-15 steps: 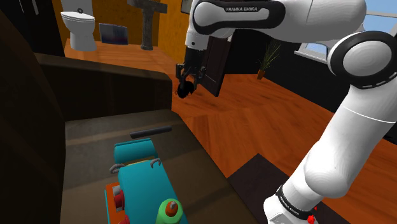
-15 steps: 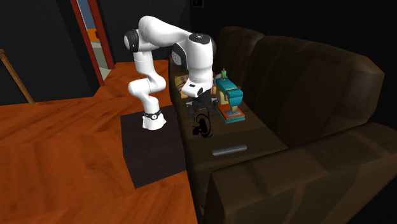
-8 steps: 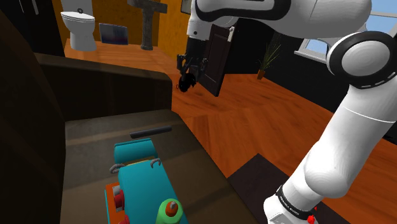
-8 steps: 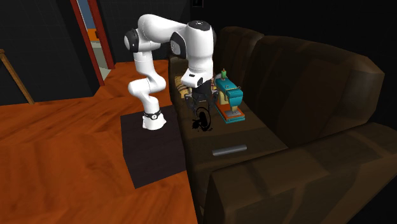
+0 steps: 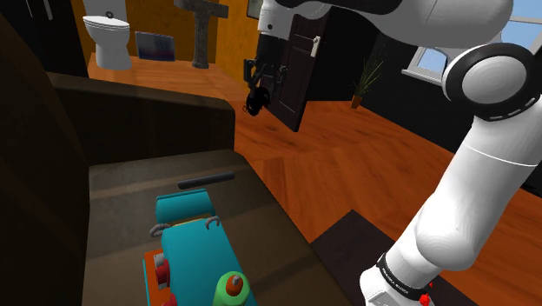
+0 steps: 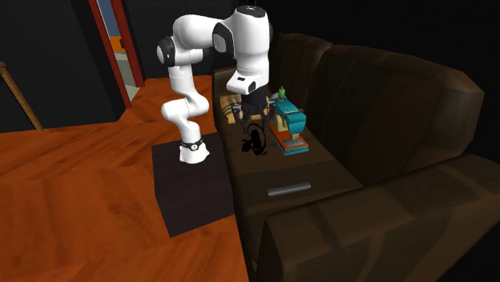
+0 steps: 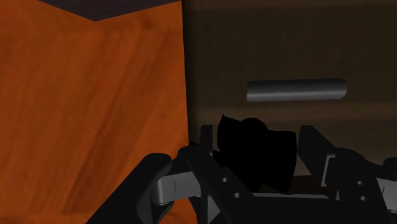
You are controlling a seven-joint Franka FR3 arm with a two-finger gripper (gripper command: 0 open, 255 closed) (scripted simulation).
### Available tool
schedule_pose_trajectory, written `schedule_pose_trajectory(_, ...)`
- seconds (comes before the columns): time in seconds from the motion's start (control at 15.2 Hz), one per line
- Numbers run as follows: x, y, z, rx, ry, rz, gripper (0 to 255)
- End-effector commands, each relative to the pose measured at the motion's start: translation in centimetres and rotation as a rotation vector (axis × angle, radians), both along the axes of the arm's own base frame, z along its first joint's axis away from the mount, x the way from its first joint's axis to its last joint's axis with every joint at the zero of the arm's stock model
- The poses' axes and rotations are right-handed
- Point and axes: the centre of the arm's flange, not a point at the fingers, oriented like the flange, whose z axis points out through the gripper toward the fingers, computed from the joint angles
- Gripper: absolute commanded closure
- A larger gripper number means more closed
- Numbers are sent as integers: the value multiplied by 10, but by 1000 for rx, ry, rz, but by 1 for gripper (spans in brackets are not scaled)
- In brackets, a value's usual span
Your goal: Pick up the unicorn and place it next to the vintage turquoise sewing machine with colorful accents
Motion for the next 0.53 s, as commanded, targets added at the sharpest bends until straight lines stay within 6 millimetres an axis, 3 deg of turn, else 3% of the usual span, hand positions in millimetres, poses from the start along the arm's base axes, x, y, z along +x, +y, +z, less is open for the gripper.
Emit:
schedule_pose_trajectory(0.0, 2, 0, 11, 0, 0, 0, 255)
schedule_pose_trajectory(0.46, 2, 0, 48, 0, 0, 0, 255)
